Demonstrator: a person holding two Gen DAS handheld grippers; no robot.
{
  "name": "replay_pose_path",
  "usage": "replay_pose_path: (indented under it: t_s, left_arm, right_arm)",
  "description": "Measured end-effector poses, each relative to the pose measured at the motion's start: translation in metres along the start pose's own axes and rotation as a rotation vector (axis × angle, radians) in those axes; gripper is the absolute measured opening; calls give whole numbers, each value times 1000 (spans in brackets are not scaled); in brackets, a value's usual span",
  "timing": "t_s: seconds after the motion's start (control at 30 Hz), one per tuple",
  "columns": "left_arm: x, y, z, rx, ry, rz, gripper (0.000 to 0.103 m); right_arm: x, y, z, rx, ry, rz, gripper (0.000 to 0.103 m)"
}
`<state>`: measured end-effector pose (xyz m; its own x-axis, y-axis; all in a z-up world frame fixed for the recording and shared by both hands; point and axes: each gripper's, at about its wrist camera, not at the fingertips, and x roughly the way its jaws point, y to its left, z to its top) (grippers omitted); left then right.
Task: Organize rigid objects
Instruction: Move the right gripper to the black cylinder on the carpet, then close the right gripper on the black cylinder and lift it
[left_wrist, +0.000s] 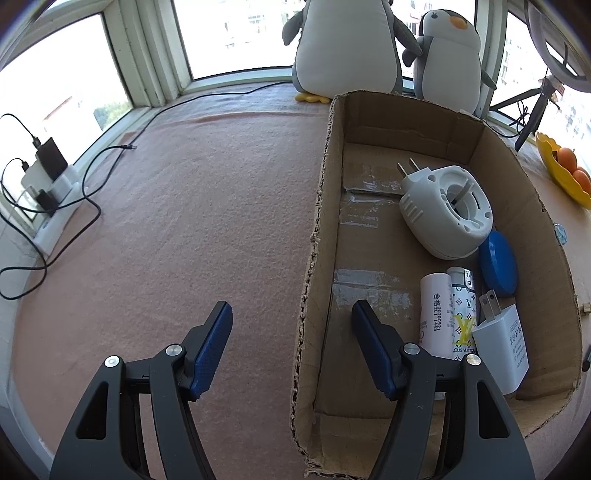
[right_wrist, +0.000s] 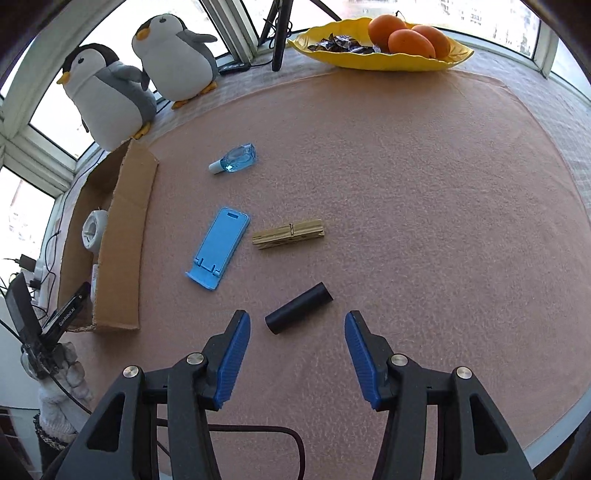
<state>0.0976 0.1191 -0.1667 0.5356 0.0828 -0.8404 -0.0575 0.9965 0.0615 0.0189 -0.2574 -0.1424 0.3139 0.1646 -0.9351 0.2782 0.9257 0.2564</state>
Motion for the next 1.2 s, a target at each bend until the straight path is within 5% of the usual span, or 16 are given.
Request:
replay_pose_path:
  t_s: [0.53, 0.9, 1.2]
  left_arm:
    - [3, 4, 1, 8, -19, -36, 68]
    - [7, 7, 4, -14, -23, -64, 69]
    - [7, 8, 3, -38, -21, -61, 70]
  right_arm:
    - [41, -5, 17, 106, 86, 1, 34]
    - [48, 26, 16, -121, 93, -138, 15]
    - [30, 40, 15, -184, 36, -60, 15]
